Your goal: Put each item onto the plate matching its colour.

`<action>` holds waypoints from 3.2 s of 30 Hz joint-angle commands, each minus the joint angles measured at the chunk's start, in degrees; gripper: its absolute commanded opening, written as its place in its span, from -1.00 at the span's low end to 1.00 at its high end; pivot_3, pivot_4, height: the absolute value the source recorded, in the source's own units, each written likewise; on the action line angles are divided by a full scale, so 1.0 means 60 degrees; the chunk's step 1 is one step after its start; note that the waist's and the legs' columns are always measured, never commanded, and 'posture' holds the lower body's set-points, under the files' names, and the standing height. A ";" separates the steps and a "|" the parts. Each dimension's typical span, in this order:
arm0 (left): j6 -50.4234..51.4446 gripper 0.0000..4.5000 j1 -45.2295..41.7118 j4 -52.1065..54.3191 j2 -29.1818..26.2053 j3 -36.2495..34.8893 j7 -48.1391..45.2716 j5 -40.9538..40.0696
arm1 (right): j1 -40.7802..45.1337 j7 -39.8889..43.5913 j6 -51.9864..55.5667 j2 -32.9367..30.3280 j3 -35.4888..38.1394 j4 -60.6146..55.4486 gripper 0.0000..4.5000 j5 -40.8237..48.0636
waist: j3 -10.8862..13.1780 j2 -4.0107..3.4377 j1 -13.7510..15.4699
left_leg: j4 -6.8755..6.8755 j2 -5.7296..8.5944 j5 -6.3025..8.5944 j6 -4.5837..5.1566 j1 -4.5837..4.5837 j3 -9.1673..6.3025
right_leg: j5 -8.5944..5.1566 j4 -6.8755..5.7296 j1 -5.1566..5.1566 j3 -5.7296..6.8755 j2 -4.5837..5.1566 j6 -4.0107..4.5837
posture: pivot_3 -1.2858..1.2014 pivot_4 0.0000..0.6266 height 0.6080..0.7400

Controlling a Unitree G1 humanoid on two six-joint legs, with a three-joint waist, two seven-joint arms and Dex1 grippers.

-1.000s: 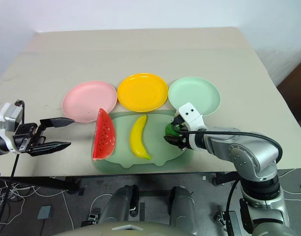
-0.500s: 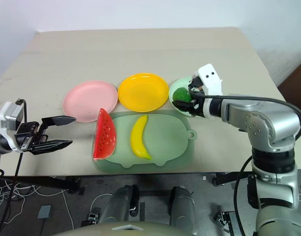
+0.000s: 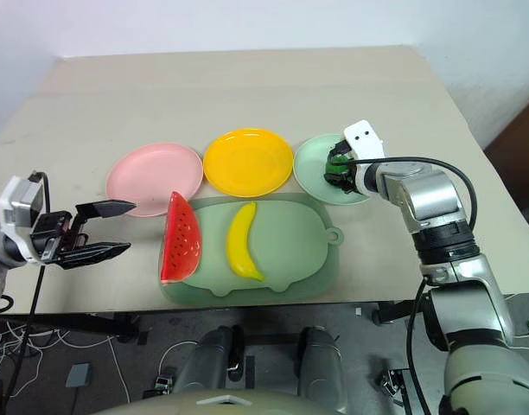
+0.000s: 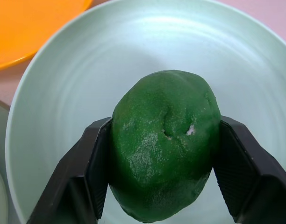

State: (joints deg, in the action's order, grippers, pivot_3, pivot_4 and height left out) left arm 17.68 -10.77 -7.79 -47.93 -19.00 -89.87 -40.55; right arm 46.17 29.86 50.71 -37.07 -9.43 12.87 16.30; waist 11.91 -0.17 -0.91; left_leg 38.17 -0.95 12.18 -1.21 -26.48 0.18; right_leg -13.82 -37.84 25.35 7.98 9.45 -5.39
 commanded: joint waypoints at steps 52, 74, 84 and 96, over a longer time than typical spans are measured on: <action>-0.0118 1.00 -0.0890 -0.0091 -0.0436 0.0426 -0.0438 0.0186 | -0.1053 -0.8205 0.6964 0.4826 0.0920 -0.5067 0.98 0.8020 | -0.0005 0.0008 0.0026 | 0.0007 -0.0011 -0.0001 -0.0001 0.0007 -0.0018 | 0.0001 -0.0022 0.0001 -0.0004 -0.0017 0.0006 | 0.03 -0.52 0.05; -0.0335 1.00 -0.1331 -0.0303 -0.0493 0.0803 -0.0438 0.0134 | -0.0892 -0.6827 0.6964 0.3592 -0.0634 -0.5300 -0.28 0.6582 | -0.0004 0.0007 0.0046 | 0.0005 -0.0148 0.0000 -0.0003 0.0009 -0.0005 | 0.0029 0.0023 0.0015 -0.0007 -0.0148 0.0068 | 0.03 -0.52 0.05; -0.0499 1.00 -0.1595 -0.0639 -0.0535 0.0995 -0.0438 0.0117 | -0.0023 -0.4084 0.6935 0.2219 0.0463 -0.5803 -0.28 0.8431 | -0.0002 0.0006 -0.0006 | -0.0017 -0.0149 0.0000 -0.0002 -0.0010 0.0025 | 0.0056 0.0089 0.0015 -0.0008 -0.0149 0.0093 | 0.03 -0.52 0.05; -0.0514 1.00 -0.1768 -0.0742 -0.0491 0.1127 -0.0438 0.0092 | 0.2708 -0.1280 0.2509 0.2023 -0.1440 -0.1009 -0.28 0.3704 | -0.0001 0.0005 0.0007 | -0.0016 -0.0151 0.0000 -0.0002 -0.0011 0.0049 | 0.0041 0.0086 0.0028 -0.0014 -0.0147 0.0069 | 0.03 -0.52 0.05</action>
State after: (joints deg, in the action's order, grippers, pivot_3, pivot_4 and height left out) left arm 14.64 -21.03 -13.19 -50.11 -11.81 -92.28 -39.08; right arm 60.68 19.13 71.15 -25.62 -16.51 2.58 43.19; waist 11.90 -0.14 -0.87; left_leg 38.07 -1.86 12.18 -1.22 -26.58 0.49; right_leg -13.56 -37.33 25.56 7.88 8.57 -4.97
